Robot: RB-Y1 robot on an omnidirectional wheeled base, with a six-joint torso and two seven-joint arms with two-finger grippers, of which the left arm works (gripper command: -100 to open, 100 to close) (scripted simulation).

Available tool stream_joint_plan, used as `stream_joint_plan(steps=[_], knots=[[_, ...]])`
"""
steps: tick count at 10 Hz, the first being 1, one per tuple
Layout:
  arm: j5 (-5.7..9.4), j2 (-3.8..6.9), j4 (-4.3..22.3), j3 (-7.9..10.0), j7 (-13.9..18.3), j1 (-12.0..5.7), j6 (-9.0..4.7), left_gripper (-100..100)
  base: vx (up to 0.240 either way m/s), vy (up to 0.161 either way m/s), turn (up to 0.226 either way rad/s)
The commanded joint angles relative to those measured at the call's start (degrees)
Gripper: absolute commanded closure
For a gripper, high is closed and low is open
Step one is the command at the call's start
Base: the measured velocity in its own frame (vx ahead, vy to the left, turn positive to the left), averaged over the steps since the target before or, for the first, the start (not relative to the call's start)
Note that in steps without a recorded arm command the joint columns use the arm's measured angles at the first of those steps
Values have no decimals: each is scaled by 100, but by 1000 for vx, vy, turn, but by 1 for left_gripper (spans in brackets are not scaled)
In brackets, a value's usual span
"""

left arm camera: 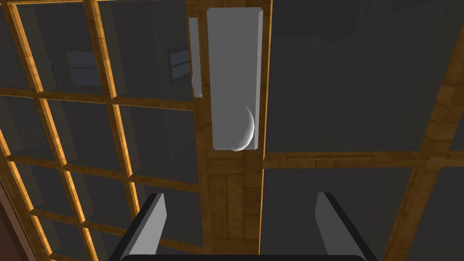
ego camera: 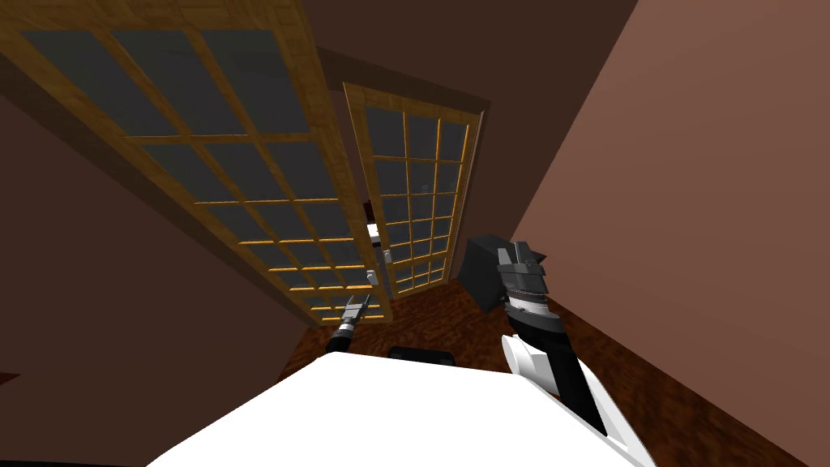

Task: Pull the door open

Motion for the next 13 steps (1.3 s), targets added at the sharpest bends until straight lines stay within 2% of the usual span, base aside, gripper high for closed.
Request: stream_joint_plan(steps=[1, 7, 8, 9, 13], knots=[[12, 10, 10, 20, -2, -49, 47, -100, 118, 16, -38], [49, 42, 42, 81, -8, -198, 190, -100, 197, 23, -27], [47, 42, 67, 78, -11, -200, 161, -100, 72, 10, 11], [47, 42, 67, 78, -11, -200, 161, 100, -13, -7, -8], [47, 42, 67, 78, -11, -200, 161, 100, -15, 1, -3]])
